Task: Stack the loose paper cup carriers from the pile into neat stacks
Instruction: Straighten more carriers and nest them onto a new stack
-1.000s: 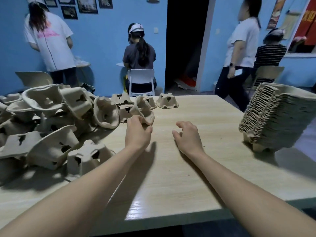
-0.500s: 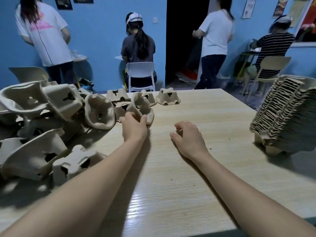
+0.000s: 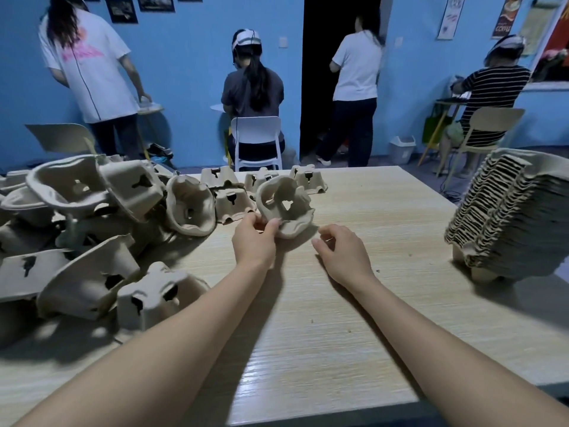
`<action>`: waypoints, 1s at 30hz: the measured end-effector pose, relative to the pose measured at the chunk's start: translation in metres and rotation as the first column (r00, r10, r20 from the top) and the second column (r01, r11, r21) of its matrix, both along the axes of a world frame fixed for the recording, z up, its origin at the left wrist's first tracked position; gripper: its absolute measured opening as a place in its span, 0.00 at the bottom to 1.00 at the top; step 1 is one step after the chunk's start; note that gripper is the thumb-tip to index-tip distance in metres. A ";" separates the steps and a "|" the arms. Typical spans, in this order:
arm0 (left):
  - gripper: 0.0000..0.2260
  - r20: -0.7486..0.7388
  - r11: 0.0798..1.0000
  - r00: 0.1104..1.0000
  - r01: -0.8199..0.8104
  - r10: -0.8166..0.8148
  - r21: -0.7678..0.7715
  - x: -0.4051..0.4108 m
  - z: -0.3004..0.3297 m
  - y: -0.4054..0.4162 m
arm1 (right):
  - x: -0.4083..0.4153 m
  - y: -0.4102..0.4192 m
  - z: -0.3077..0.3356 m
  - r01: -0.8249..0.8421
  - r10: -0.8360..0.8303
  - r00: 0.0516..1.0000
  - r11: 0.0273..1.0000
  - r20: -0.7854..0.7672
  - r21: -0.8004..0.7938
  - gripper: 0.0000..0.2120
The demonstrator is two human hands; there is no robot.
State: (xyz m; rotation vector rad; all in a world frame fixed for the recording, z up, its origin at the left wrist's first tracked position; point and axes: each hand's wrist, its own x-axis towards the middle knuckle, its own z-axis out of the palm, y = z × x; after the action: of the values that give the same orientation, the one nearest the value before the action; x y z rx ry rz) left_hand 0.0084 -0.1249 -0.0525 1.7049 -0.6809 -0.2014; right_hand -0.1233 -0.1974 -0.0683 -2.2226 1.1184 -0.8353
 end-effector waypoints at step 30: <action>0.11 0.431 0.939 0.836 0.279 -0.340 0.200 -0.060 0.096 0.027 | -0.085 0.024 0.123 -0.008 0.011 0.992 1.000 0.122 -0.023 0.11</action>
State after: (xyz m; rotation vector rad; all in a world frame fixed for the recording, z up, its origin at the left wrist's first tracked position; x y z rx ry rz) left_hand -0.0517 -0.0978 0.0431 1.7732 -1.3312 -0.0633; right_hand -0.2081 -0.1730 0.0544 -2.1619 1.0444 -0.9703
